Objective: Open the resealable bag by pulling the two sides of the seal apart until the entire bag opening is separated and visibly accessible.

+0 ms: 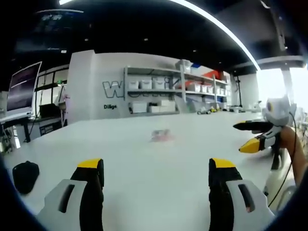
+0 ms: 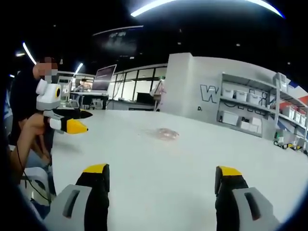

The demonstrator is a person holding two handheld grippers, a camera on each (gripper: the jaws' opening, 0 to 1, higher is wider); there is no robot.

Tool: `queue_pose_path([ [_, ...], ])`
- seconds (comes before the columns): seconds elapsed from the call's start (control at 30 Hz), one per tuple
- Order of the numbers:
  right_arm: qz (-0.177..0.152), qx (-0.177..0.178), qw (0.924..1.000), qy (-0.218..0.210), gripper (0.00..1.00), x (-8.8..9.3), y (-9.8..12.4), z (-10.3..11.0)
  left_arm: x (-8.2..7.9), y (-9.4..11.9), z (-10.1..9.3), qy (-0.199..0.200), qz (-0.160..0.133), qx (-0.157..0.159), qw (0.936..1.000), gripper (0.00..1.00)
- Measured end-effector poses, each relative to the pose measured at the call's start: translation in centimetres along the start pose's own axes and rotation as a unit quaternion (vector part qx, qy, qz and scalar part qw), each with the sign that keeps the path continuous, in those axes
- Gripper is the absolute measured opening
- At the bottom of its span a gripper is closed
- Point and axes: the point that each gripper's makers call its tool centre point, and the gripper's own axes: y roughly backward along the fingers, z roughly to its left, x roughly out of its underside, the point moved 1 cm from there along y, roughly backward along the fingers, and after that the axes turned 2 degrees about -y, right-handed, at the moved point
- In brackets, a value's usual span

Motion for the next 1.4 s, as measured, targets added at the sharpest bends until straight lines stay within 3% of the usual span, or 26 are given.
queue_pose_path([
  [1.4,-0.014,-0.013,0.9998,0.003,0.88,-1.0,0.0,0.3,-1.1,-1.1,-1.8,-0.006,-0.005,0.023,0.9997,0.89],
])
